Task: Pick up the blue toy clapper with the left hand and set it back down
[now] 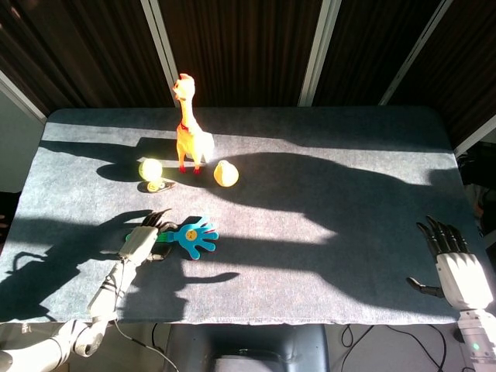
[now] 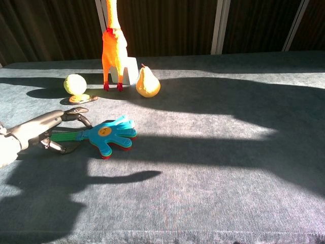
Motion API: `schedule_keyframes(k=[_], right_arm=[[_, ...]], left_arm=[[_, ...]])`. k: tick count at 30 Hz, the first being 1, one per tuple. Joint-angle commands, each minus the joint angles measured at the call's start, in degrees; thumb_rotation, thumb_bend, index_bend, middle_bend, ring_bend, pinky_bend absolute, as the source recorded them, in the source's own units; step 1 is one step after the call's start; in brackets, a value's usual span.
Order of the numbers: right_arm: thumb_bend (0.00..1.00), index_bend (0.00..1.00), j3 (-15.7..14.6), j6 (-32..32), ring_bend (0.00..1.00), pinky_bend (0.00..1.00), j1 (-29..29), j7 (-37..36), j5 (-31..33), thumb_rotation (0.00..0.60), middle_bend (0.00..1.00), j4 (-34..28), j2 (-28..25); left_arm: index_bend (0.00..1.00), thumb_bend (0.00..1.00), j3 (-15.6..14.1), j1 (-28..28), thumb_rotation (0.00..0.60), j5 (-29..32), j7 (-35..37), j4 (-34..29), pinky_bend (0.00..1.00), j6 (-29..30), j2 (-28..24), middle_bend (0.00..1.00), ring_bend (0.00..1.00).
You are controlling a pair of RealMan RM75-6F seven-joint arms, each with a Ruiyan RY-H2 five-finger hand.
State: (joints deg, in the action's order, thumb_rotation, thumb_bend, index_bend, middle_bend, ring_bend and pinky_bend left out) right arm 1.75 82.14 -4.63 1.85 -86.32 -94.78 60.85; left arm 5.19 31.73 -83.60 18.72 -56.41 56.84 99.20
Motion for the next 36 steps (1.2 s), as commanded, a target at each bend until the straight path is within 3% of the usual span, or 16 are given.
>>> schedule_keyframes(k=[1, 8, 10, 18, 21, 24, 26, 31, 36], right_arm=[[0.00, 0.00, 0.0, 0.1, 0.00, 0.00, 0.1, -0.1, 0.0, 0.562, 0.00, -0.1, -0.1], [0.00, 0.00, 0.0, 0.1, 0.00, 0.00, 0.1, -0.1, 0.0, 0.563, 0.00, -0.1, -0.3], [0.00, 0.00, 0.0, 0.1, 0.00, 0.00, 0.2, -0.1, 0.0, 0.562, 0.00, -0.2, -0.3], [0.00, 0.00, -0.1, 0.2, 0.00, 0.00, 0.2, -0.1, -0.2, 0.561, 0.00, -0.3, -0.4], [0.00, 0.00, -0.2, 0.2, 0.00, 0.00, 0.3, -0.2, -0.3, 0.562, 0.00, -0.4, -0.4], [0.00, 0.00, -0.2, 0.3, 0.00, 0.00, 0.3, -0.3, -0.4, 0.562, 0.00, -0.4, -0.5], [0.00, 0.00, -0.3, 0.2, 0.00, 0.00, 0.3, -0.3, -0.5, 0.562, 0.00, -0.4, -0.5], [0.00, 0.00, -0.4, 0.0, 0.00, 0.00, 0.2, -0.2, -0.6, 0.562, 0.00, -0.4, -0.4], [0.00, 0.00, -0.5, -0.2, 0.00, 0.00, 0.1, 0.0, -0.7, 0.561, 0.00, -0.4, -0.4]], left_arm=[[0.33, 0.41, 0.0, 0.2, 0.600, 0.3, 0.4, 0.6, 0.00, 0.0, 0.4, 0.00, 0.00], [0.46, 0.41, 0.0, 0.2, 0.600, 0.3, 1.3, 1.5, 0.00, 0.7, 1.0, 0.00, 0.00], [0.55, 0.41, 0.1, 0.2, 0.600, 0.5, 1.6, 1.7, 0.00, 0.9, 1.3, 0.01, 0.00], [0.78, 0.41, 1.5, -1.1, 0.600, -0.1, 10.3, 3.9, 0.00, 7.1, 3.4, 0.19, 0.00], [0.84, 0.43, 2.0, -1.7, 0.600, -0.3, 15.7, 4.1, 0.03, 9.5, 3.9, 0.29, 0.06], [0.85, 0.44, 2.8, -2.4, 0.600, 0.3, 19.2, 4.1, 0.14, 11.1, 4.0, 0.45, 0.22], [0.86, 0.46, 3.3, -2.8, 0.600, 0.5, 19.1, 4.5, 0.29, 12.4, 4.4, 0.58, 0.35], [0.86, 0.51, 3.3, -3.7, 0.600, -0.4, 24.1, 3.7, 0.67, 15.2, 4.0, 0.74, 0.51], [0.86, 0.53, 2.9, -3.7, 0.600, -4.2, 44.1, -3.7, 0.80, 18.3, -1.9, 0.80, 0.65]])
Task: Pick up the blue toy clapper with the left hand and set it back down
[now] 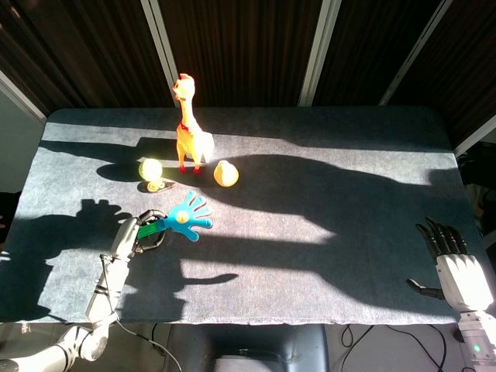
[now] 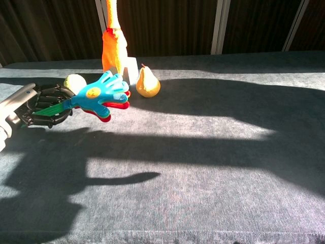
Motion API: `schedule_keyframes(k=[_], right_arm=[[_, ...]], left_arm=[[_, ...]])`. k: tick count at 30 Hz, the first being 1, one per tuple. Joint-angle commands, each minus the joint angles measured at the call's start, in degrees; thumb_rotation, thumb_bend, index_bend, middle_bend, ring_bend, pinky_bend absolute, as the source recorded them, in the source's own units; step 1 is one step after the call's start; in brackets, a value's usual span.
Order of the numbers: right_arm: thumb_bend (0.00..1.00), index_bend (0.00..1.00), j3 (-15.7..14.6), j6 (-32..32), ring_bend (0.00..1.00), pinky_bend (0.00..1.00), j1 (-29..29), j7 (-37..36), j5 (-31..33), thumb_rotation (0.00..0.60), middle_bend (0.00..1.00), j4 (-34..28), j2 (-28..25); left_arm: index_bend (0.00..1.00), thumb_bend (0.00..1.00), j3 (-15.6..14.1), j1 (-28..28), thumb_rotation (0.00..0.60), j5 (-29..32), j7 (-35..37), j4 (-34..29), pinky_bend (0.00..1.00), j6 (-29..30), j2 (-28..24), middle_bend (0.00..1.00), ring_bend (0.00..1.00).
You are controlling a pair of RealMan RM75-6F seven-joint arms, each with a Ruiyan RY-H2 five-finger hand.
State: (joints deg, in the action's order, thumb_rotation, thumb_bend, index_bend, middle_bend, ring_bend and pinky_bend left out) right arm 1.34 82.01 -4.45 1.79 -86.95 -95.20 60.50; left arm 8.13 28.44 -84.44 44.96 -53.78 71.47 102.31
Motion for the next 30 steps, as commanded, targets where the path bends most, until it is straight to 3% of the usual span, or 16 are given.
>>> schedule_keyframes(k=[1, 9, 11, 13, 17, 22, 25, 30], right_arm=[[0.00, 0.00, -0.1, -0.2, 0.00, 0.00, -0.1, 0.0, -0.1, 0.562, 0.00, 0.0, 0.0], [0.00, 0.00, -0.3, -0.7, 0.00, 0.00, -0.3, 0.1, -0.2, 0.563, 0.00, 0.0, 0.1], [0.00, 0.00, -0.3, -0.8, 0.00, 0.00, -0.3, 0.2, -0.3, 0.562, 0.00, 0.0, 0.2], [0.00, 0.00, -0.4, -0.9, 0.00, 0.00, -0.4, 0.4, -0.2, 0.561, 0.00, 0.0, 0.3], [0.00, 0.00, -0.4, -1.2, 0.00, 0.00, -0.5, 0.6, -0.1, 0.564, 0.00, -0.1, 0.4], [0.00, 0.00, -0.6, -1.1, 0.00, 0.00, -0.4, 0.7, -0.4, 0.563, 0.00, -0.2, 0.4], [0.00, 0.00, -0.6, -1.2, 0.00, 0.00, -0.5, 0.6, -0.5, 0.562, 0.00, -0.1, 0.4], [0.00, 0.00, -0.7, -1.4, 0.00, 0.00, -0.6, 0.4, -0.6, 0.565, 0.00, -0.2, 0.4]], left_arm=[[0.87, 0.53, 0.2, -0.4, 0.600, -4.1, 22.5, -8.1, 0.81, 4.6, -6.7, 0.81, 0.68], [0.87, 0.54, 2.7, -1.6, 0.600, -8.3, 69.0, -20.1, 0.82, 15.1, -21.0, 0.83, 0.71], [0.87, 0.55, 2.7, -2.2, 0.600, -8.9, 75.4, -20.2, 0.82, 17.3, -22.5, 0.83, 0.71], [0.87, 0.55, 1.6, -2.4, 0.600, -10.6, 77.0, -18.5, 0.82, 18.8, -23.0, 0.83, 0.71], [0.87, 0.55, -4.2, -0.5, 0.600, -17.3, 64.1, -11.2, 0.82, 15.4, -21.6, 0.83, 0.71], [0.87, 0.55, -10.8, 2.2, 0.600, -21.5, 29.8, -3.1, 0.85, 1.9, -18.2, 0.84, 0.74], [0.87, 0.54, -11.3, 2.9, 0.600, -19.6, 16.4, -3.2, 0.85, -4.0, -17.8, 0.84, 0.74], [0.87, 0.54, -9.7, 3.0, 0.600, -15.2, 7.0, -5.9, 0.85, -6.4, -18.5, 0.84, 0.74]])
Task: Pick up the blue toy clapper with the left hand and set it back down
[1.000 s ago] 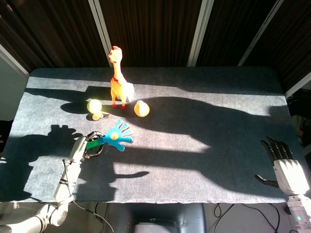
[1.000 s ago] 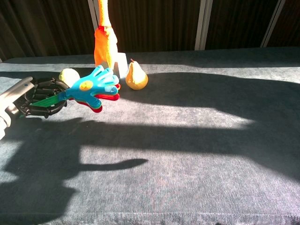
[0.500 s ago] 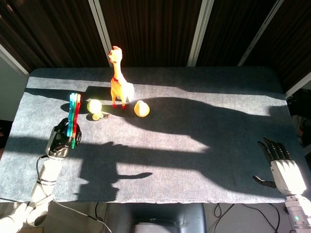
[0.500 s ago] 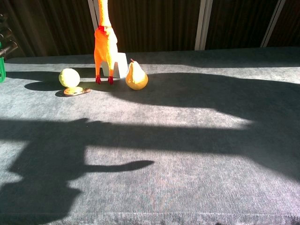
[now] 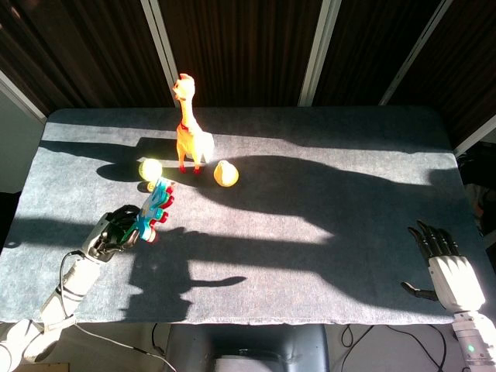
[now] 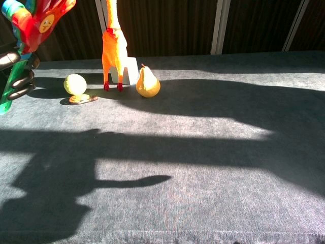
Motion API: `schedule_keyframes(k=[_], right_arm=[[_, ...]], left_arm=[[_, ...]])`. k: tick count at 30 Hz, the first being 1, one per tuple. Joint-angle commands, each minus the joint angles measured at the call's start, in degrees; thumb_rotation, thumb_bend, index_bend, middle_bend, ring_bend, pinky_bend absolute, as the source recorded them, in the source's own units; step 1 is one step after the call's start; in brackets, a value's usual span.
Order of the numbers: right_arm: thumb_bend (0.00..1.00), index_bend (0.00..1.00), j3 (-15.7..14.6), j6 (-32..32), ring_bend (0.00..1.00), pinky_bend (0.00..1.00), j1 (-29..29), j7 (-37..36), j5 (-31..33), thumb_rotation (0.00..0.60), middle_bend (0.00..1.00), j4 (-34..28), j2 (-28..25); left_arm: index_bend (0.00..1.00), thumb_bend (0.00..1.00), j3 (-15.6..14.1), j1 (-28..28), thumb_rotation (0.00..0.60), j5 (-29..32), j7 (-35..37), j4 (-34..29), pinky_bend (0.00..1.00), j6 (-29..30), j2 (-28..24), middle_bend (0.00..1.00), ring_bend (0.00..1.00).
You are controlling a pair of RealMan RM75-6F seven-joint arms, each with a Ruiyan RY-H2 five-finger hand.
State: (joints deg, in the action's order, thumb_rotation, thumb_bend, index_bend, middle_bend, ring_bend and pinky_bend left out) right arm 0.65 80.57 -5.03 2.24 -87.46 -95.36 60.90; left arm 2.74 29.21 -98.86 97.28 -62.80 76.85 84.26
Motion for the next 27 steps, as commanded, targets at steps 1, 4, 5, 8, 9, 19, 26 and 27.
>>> schedule_keyframes(k=[1, 4, 5, 8, 9, 19, 26, 27], right_arm=[[0.00, 0.00, 0.0, 0.1, 0.00, 0.00, 0.0, 0.0, 0.0, 0.564, 0.00, 0.0, 0.0], [0.00, 0.00, 0.0, 0.0, 0.00, 0.00, 0.0, -0.1, 0.0, 0.564, 0.00, 0.0, 0.0], [0.00, 0.00, -0.1, 0.0, 0.00, 0.00, 0.0, -0.1, -0.1, 0.565, 0.00, 0.0, 0.0], [0.00, 0.00, -0.1, 0.0, 0.00, 0.00, 0.0, -0.1, -0.1, 0.565, 0.00, 0.0, 0.0], [0.00, 0.00, -0.1, 0.0, 0.00, 0.00, 0.0, -0.1, -0.1, 0.565, 0.00, 0.0, -0.1], [0.00, 0.00, -0.3, 0.1, 0.00, 0.00, 0.0, -0.6, -0.5, 0.567, 0.00, -0.1, -0.3], [0.00, 0.00, -0.4, -0.2, 0.00, 0.00, -0.1, 0.0, -0.5, 0.565, 0.00, -0.1, 0.0], [0.00, 0.00, -0.3, -0.2, 0.00, 0.00, -0.1, 0.1, -0.4, 0.564, 0.00, 0.0, 0.0]], left_arm=[[0.87, 0.54, -4.0, 2.2, 0.600, 0.0, -46.5, 2.9, 0.85, -11.9, -0.6, 0.84, 0.73], [0.87, 0.54, -3.1, 2.1, 0.600, 2.1, -48.2, 1.5, 0.84, -11.8, -1.5, 0.84, 0.73], [0.87, 0.54, -2.8, 2.1, 0.600, 2.6, -48.3, 1.0, 0.84, -11.6, -1.8, 0.84, 0.73], [0.87, 0.54, -1.3, 1.7, 0.600, 4.0, -45.3, -1.4, 0.84, -8.7, -3.2, 0.84, 0.73], [0.87, 0.54, -0.5, 1.4, 0.600, 4.4, -40.7, -3.4, 0.84, -6.4, -4.0, 0.84, 0.73], [0.87, 0.54, 7.7, -3.1, 0.600, 9.4, 28.7, -12.5, 0.84, 11.3, -12.5, 0.84, 0.71], [0.87, 0.56, 8.1, -4.5, 0.600, 6.7, 36.2, -11.0, 0.84, 16.9, -12.6, 0.84, 0.71], [0.87, 0.56, 7.3, -4.5, 0.600, 5.6, 33.4, -10.3, 0.84, 17.3, -11.9, 0.84, 0.71]])
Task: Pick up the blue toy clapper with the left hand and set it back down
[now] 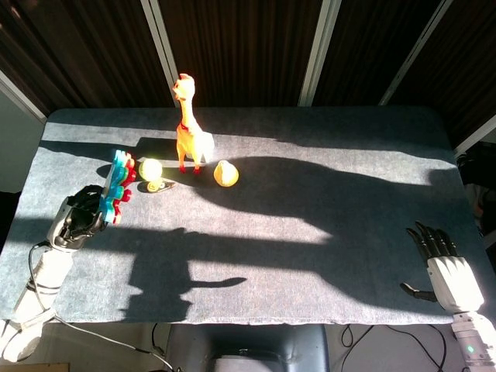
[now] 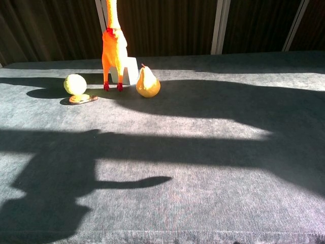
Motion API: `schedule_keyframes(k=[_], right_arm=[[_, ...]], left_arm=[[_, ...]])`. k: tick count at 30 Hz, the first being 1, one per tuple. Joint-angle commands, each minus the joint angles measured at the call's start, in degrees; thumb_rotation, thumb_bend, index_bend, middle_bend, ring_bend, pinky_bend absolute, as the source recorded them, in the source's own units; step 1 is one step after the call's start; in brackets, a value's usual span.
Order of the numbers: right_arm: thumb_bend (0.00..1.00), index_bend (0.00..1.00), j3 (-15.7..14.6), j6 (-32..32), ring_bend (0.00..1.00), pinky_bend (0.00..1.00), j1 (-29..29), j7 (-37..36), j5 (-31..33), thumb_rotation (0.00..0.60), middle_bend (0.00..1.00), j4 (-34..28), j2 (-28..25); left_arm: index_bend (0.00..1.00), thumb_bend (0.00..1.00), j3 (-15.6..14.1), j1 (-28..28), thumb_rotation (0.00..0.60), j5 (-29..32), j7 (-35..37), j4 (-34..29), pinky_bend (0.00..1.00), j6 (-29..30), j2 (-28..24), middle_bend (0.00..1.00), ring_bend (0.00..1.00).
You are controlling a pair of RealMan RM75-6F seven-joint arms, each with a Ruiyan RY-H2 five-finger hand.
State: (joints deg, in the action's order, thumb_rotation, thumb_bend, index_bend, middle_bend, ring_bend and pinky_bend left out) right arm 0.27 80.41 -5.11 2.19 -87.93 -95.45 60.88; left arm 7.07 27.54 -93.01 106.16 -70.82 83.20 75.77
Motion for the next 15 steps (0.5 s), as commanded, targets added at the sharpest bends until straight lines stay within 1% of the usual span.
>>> schedule_keyframes(k=[1, 2, 5, 6, 9, 12, 15], right_arm=[[0.00, 0.00, 0.1, 0.1, 0.00, 0.00, 0.0, 0.2, 0.1, 0.565, 0.00, 0.1, 0.1], [0.00, 0.00, 0.1, 0.2, 0.00, 0.00, 0.0, 0.2, 0.1, 0.566, 0.00, 0.1, 0.1], [0.00, 0.00, 0.3, 0.6, 0.00, 0.00, 0.2, 0.2, 0.2, 0.566, 0.00, 0.0, 0.1], [0.00, 0.00, 0.2, 0.6, 0.00, 0.00, 0.2, 0.3, 0.2, 0.565, 0.00, 0.0, 0.1], [0.00, 0.00, 0.0, 0.1, 0.00, 0.00, 0.0, 0.2, 0.0, 0.565, 0.00, 0.0, 0.1], [0.00, 0.00, 0.0, 0.0, 0.00, 0.00, -0.1, 0.2, 0.0, 0.565, 0.00, 0.1, 0.1], [0.00, 0.00, 0.0, -0.1, 0.00, 0.00, -0.1, 0.1, 0.0, 0.564, 0.00, 0.1, 0.0]], left_arm=[[0.87, 0.57, 2.2, -2.7, 0.600, -1.4, 20.9, -1.5, 0.84, 10.9, -2.7, 0.84, 0.71], [0.87, 0.57, 1.2, -2.4, 0.600, -2.6, 16.8, -0.6, 0.84, 10.5, -1.8, 0.83, 0.71], [0.87, 0.57, -3.2, -0.9, 0.600, -7.4, 2.0, 3.9, 0.84, 6.7, 1.4, 0.83, 0.71], [0.87, 0.57, -4.4, -0.3, 0.600, -8.6, -6.1, 6.4, 0.84, 4.6, 3.3, 0.83, 0.71], [0.87, 0.61, -6.5, 0.7, 0.600, -9.5, -24.2, 11.7, 0.84, -0.9, 8.1, 0.84, 0.71], [0.87, 0.61, -8.3, 1.6, 0.600, -9.1, -32.6, 14.9, 0.85, -5.8, 11.1, 0.84, 0.71], [0.87, 0.62, -10.0, 2.6, 0.600, -8.9, -38.5, 18.3, 0.85, -10.3, 13.0, 0.84, 0.71]])
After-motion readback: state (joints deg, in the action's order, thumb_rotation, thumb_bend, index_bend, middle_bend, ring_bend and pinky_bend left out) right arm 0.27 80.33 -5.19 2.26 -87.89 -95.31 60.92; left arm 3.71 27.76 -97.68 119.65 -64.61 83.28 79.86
